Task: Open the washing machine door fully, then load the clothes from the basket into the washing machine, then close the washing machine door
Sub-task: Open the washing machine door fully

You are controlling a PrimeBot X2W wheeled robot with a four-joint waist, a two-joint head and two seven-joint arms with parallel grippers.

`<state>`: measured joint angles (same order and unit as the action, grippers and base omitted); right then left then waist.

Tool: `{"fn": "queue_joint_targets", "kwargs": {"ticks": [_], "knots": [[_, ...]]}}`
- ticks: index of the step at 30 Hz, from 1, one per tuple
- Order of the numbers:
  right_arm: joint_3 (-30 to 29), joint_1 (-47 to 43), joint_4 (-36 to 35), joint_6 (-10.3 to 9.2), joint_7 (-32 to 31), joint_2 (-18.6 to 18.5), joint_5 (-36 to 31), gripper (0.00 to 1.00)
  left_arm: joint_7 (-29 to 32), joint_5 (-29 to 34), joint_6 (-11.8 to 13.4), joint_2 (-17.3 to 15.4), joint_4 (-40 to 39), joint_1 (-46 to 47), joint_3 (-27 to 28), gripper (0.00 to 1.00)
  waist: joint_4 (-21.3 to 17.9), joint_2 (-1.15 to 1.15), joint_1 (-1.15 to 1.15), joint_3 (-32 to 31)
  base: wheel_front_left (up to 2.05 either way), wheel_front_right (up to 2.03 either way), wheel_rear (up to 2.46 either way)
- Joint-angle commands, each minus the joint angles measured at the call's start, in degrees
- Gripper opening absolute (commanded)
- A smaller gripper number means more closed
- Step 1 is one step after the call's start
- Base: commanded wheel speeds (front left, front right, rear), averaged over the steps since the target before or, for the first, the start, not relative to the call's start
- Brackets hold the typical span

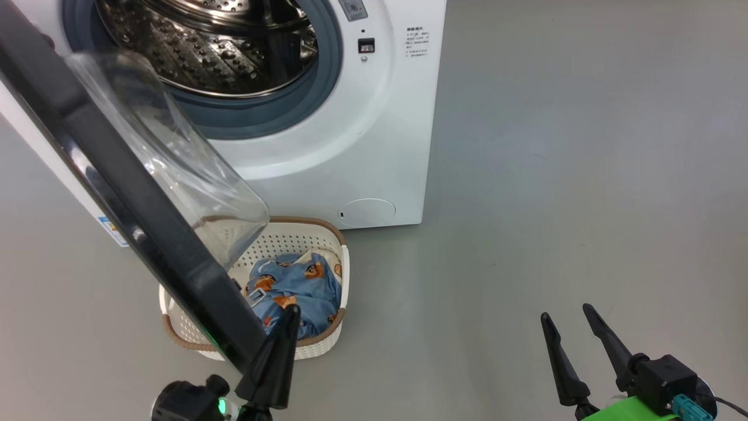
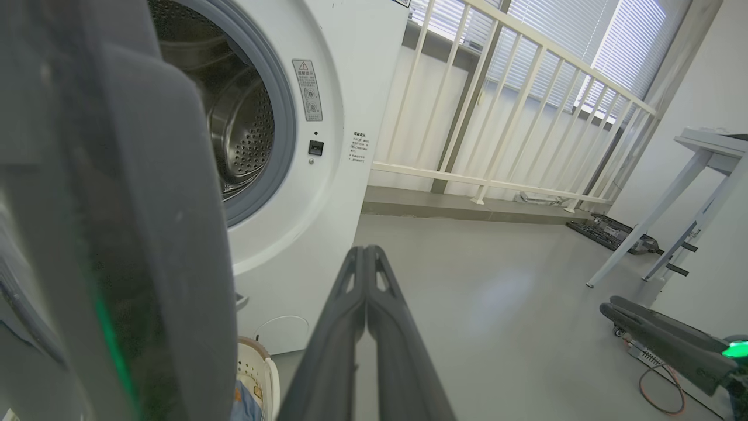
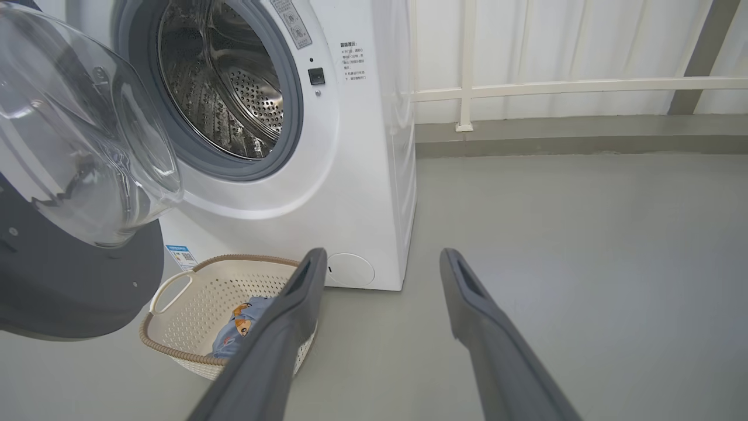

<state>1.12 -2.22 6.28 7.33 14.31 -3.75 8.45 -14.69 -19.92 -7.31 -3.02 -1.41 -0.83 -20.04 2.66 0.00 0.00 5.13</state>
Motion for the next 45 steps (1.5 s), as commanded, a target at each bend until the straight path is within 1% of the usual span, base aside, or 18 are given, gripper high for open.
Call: {"fn": "queue_joint_targets", "kwargs": {"ticks": [1, 12, 18, 22, 31, 37, 41, 45], "knots": [[1.6, 1.7, -1.1, 0.16, 0.7, -0.6, 0.8, 1.0, -0.3, -0.2, -0.1, 0.1, -0.7, 2.1, 2.1, 0.0, -0.2, 0.0, 0.0, 0.0, 0.0, 0.0, 0.0], [1.8, 2.6, -0.9, 0.16, 0.7, -0.8, 1.2, 1.0, -0.3, -0.7, 0.0, 0.1, 1.4, 5.3, 4.6, 0.0, -2.8, 0.0, 0.0, 1.7, 0.0, 0.0, 0.0], [1.5, 2.7, -0.9, 0.16, 0.7, -0.9, 1.4, 1.0, -0.3, -1.6, 1.3, 0.1, 2.4, 5.9, 6.3, 0.0, -2.8, 0.0, 0.0, 2.3, 0.0, 0.0, 0.0], [1.4, 2.6, -0.8, 0.16, 0.7, -0.9, 1.5, 1.0, -0.3, -1.7, 1.7, 0.1, 2.9, 5.7, 6.8, 0.0, -1.3, 0.0, 0.0, 2.3, 0.0, 0.0, 0.0], [2.5, 2.5, -0.2, 0.16, 0.7, -1.2, 1.9, 1.0, -0.3, -2.9, 4.2, 0.1, 2.8, 3.3, 8.1, 0.0, 3.4, 0.0, 0.0, 1.4, 0.0, 0.0, 0.0], [2.8, 2.1, 0.0, 0.16, 0.7, -1.3, 2.0, 1.0, -0.3, -2.9, 5.2, 0.1, 2.3, 1.3, 8.7, 0.0, 5.8, 0.0, 0.0, 0.9, 0.0, 0.0, 0.0], [2.8, 1.8, 0.0, 0.16, 0.7, -1.3, 2.0, 1.0, -0.3, -3.5, 6.7, 0.1, 1.7, 0.0, 10.4, 0.0, 7.5, 0.0, 0.0, 0.4, 0.0, 0.0, 0.0], [2.6, 1.4, -0.1, 0.16, 0.7, -1.3, 1.9, 1.0, -0.3, -3.3, 7.4, 0.1, 1.8, -1.2, 12.7, 0.0, 9.2, 0.0, 0.0, -0.2, 0.0, 0.0, 0.0]]}}
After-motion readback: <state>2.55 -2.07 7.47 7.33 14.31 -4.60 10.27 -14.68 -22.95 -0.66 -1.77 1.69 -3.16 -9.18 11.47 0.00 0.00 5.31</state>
